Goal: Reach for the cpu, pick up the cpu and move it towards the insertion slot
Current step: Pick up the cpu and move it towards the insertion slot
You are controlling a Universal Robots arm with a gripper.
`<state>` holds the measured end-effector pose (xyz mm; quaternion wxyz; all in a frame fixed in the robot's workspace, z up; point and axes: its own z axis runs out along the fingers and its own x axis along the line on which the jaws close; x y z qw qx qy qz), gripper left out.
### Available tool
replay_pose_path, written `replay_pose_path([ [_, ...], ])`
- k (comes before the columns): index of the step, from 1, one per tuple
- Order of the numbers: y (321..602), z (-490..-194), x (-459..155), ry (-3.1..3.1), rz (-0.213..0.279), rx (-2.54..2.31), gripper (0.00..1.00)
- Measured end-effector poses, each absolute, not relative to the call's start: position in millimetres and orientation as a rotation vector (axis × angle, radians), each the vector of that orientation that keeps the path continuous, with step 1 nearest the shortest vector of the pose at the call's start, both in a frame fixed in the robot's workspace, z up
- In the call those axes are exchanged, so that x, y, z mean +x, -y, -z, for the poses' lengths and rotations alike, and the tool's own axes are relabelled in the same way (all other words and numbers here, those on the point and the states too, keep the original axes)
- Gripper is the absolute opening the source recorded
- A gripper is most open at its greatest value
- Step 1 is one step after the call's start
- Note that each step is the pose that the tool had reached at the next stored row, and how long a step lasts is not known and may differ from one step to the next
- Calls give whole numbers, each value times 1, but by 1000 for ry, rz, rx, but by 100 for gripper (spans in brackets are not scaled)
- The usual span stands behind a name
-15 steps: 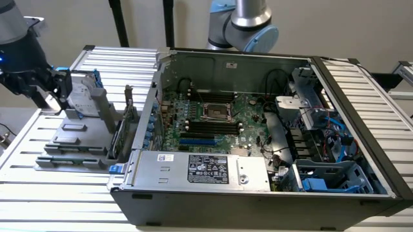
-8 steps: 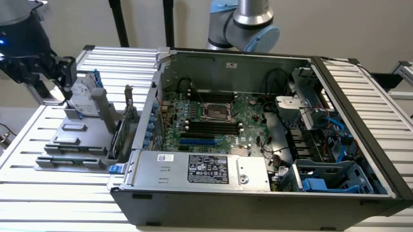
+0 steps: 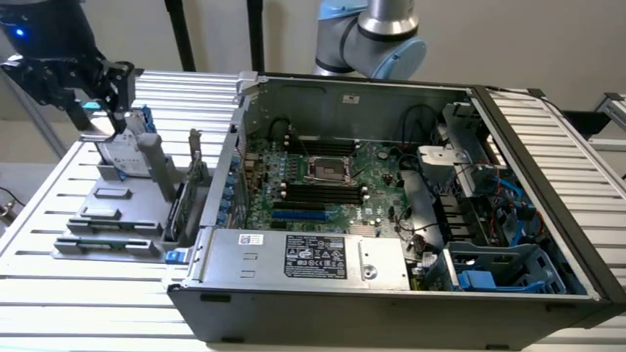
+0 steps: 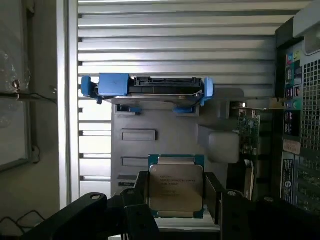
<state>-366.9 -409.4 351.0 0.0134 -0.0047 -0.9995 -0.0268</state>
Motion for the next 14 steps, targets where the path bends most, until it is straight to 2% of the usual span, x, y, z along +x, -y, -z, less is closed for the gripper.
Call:
replay_pose_path([
  [14, 409, -370, -303, 3109, 156, -14, 54],
])
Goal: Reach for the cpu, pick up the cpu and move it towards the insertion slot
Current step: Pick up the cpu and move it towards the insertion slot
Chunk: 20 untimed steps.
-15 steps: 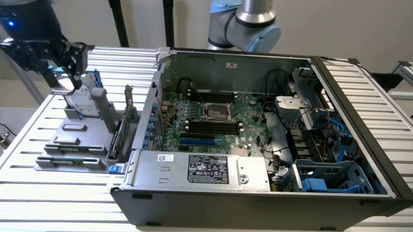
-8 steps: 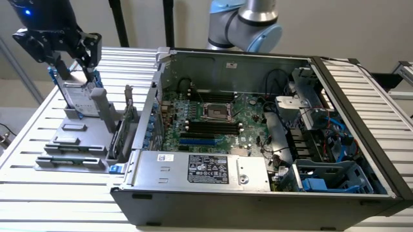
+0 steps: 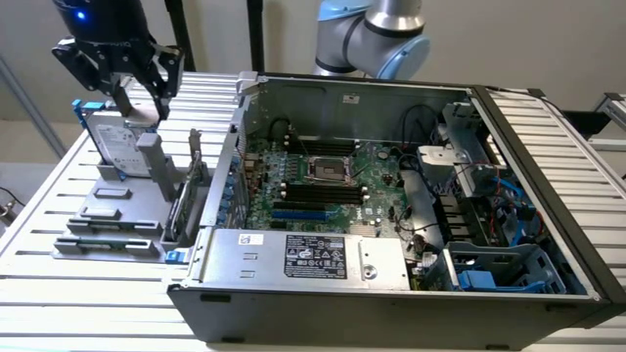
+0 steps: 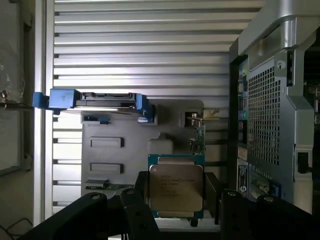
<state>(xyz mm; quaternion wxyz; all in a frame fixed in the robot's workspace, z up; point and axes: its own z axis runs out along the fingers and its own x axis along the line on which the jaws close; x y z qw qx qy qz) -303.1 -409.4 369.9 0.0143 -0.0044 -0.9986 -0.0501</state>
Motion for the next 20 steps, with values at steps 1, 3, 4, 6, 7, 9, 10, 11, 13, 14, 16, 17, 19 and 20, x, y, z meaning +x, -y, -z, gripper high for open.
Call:
replay_pose_path([
  [1, 409, -370, -299, 3109, 162, -13, 54],
  [3, 409, -371, -289, 3108, 172, -13, 54],
  [4, 409, -371, -285, 3108, 177, -13, 54],
  [6, 409, -372, -276, 3107, 187, -13, 54],
  [7, 409, -372, -271, 3107, 191, -13, 54],
  [9, 409, -372, -262, 3106, 200, -13, 54],
  [10, 409, -372, -258, 3106, 203, -13, 54],
  [11, 409, -372, -253, 3106, 206, -13, 54],
  [13, 409, -372, -244, 3105, 212, -13, 54],
  [14, 409, -372, -240, 3105, 215, -13, 54],
  [16, 409, -372, -230, 3105, 222, -12, 54],
  [17, 409, -372, -226, 3105, 225, -12, 54],
  [19, 409, -372, -217, 3104, 230, -12, 54],
  [20, 409, -372, -212, 3104, 232, -12, 54],
])
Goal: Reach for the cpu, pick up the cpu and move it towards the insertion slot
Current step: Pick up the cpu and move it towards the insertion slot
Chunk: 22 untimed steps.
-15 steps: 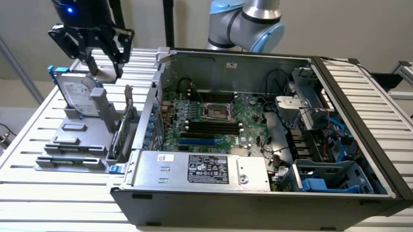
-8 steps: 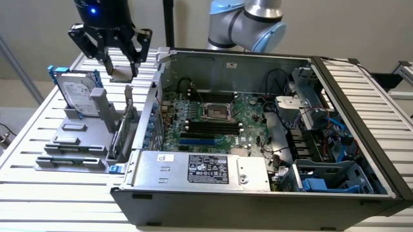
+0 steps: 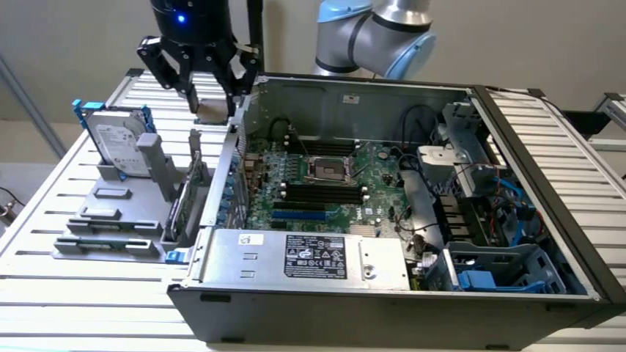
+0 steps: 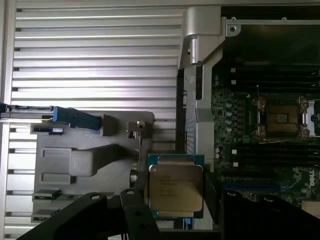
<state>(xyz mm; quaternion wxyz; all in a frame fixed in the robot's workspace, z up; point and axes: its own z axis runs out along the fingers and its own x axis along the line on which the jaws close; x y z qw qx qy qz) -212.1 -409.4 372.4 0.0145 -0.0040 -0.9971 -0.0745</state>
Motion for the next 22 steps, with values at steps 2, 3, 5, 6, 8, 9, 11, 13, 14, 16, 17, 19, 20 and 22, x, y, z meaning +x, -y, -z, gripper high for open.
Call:
replay_pose_path([
  [2, 409, -372, -203, 3104, 236, -12, 54],
  [3, 409, -372, -199, 3103, 237, -12, 54],
  [5, 409, -372, -190, 3103, 240, -12, 54],
  [6, 409, -372, -185, 3103, 241, -12, 54],
  [8, 409, -372, -176, 3103, 243, -12, 54],
  [9, 409, -372, -171, 3103, 243, -12, 54],
  [11, 409, -372, -162, 3103, 243, -12, 54],
  [13, 409, -372, -153, 3103, 243, -12, 54],
  [14, 409, -372, -148, 3103, 243, -12, 54],
  [16, 409, -372, -139, 3103, 243, -12, 54],
  [17, 409, -372, -135, 3103, 243, -12, 54],
  [19, 409, -372, -125, 3103, 243, -12, 54],
  [20, 409, -372, -121, 3103, 243, -12, 54],
  [22, 408, -372, -112, 3103, 243, -12, 54],
])
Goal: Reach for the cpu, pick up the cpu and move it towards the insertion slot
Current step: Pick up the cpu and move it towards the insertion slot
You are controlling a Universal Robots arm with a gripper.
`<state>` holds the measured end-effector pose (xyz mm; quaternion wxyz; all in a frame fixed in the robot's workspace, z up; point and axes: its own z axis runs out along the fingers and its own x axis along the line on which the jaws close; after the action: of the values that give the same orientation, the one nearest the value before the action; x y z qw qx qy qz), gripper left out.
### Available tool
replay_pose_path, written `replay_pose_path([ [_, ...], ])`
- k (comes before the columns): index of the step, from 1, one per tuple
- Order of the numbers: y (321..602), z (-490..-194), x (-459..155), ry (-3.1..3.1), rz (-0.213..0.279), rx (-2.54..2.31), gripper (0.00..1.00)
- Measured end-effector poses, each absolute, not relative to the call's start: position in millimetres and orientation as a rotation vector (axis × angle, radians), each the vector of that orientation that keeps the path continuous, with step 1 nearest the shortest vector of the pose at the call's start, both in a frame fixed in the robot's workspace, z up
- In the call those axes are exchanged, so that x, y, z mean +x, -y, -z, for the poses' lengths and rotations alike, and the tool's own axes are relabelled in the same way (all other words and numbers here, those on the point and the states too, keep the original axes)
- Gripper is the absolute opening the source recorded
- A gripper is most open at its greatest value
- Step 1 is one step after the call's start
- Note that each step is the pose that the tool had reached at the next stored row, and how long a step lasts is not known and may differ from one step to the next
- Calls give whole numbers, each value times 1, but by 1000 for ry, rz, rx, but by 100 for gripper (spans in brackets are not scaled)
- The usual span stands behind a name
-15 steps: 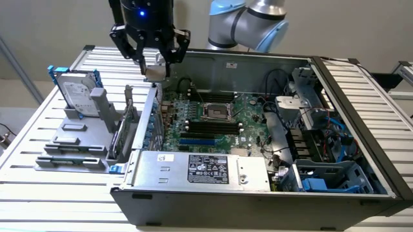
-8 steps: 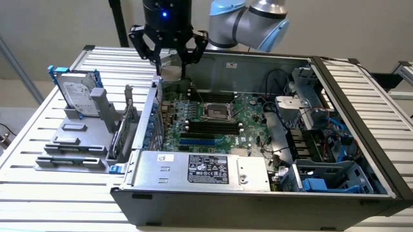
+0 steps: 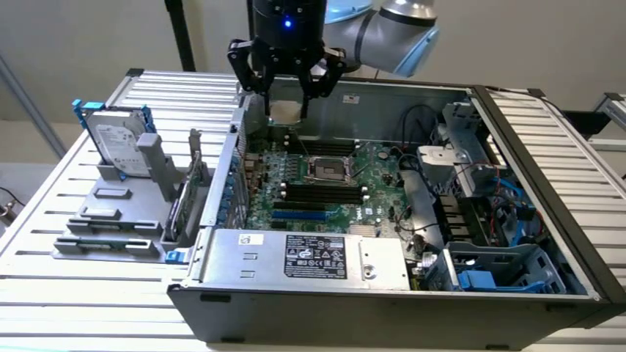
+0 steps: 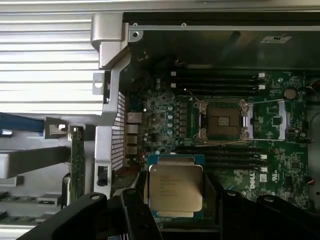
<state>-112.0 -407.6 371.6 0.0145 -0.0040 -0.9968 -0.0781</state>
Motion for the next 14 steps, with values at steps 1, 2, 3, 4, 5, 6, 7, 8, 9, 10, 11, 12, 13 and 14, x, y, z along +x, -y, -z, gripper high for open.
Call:
replay_pose_path([
  [1, 407, -371, -107, 3103, 243, -12, 54],
  [2, 405, -371, -103, 3103, 243, -12, 54],
  [3, 403, -370, -99, 3103, 243, -12, 54],
  [4, 400, -370, -95, 3103, 242, -12, 54],
  [5, 397, -369, -92, 3103, 241, -12, 54],
  [6, 394, -369, -89, 3103, 240, -12, 54],
  [7, 390, -368, -86, 3103, 239, -12, 54],
  [8, 387, -368, -82, 3103, 237, -12, 54],
  [9, 384, -367, -79, 3104, 235, -12, 54],
  [10, 381, -366, -76, 3104, 233, -12, 54],
  [11, 379, -366, -73, 3104, 232, -12, 54],
  [12, 376, -365, -69, 3104, 229, -12, 54],
  [13, 373, -365, -65, 3104, 227, -13, 54],
  [14, 371, -365, -62, 3104, 225, -13, 54],
])
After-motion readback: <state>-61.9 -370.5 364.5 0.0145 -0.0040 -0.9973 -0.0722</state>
